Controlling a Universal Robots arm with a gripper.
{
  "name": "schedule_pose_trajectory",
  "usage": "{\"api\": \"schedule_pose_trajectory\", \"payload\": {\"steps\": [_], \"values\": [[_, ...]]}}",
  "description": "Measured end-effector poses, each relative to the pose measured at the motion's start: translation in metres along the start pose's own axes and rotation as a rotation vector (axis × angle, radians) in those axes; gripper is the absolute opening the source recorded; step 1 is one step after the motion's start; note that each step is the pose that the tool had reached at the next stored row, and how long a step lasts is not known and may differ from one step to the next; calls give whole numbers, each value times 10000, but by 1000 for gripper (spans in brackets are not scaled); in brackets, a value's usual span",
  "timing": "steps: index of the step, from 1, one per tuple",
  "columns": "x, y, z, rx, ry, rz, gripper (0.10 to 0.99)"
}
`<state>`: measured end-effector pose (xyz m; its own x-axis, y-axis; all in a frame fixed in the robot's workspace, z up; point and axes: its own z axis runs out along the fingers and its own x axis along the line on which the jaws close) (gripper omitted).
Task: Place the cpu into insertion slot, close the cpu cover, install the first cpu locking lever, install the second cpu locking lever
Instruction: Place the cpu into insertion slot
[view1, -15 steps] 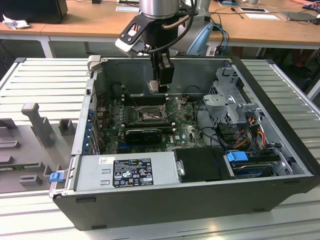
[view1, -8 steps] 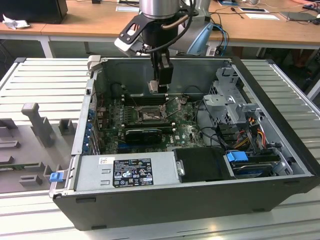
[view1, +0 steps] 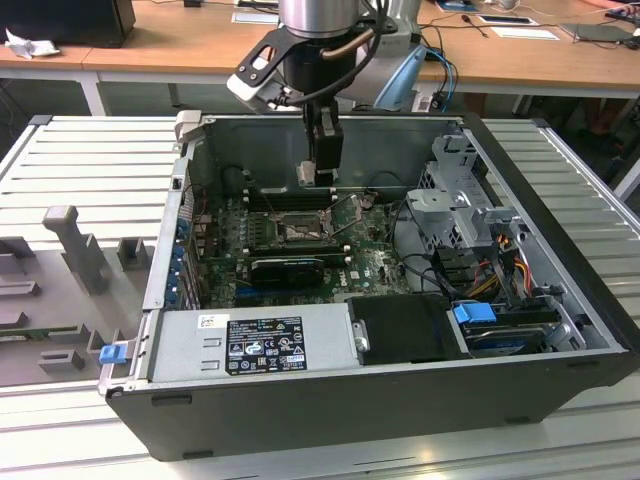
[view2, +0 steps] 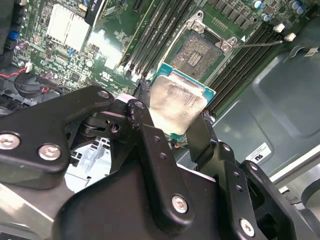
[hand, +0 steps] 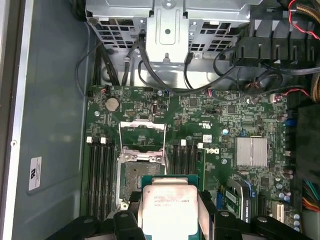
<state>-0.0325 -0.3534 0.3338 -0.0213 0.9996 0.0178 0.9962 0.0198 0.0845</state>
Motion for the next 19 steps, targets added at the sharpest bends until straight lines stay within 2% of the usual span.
{"api": "schedule_pose_trajectory", "payload": {"steps": [7,11,19], "values": [[0,-1,15,-11,-55,643,529],[-1,-7,76,-11,-56,644,529],[1,-24,116,-2,-14,148,529]]}}
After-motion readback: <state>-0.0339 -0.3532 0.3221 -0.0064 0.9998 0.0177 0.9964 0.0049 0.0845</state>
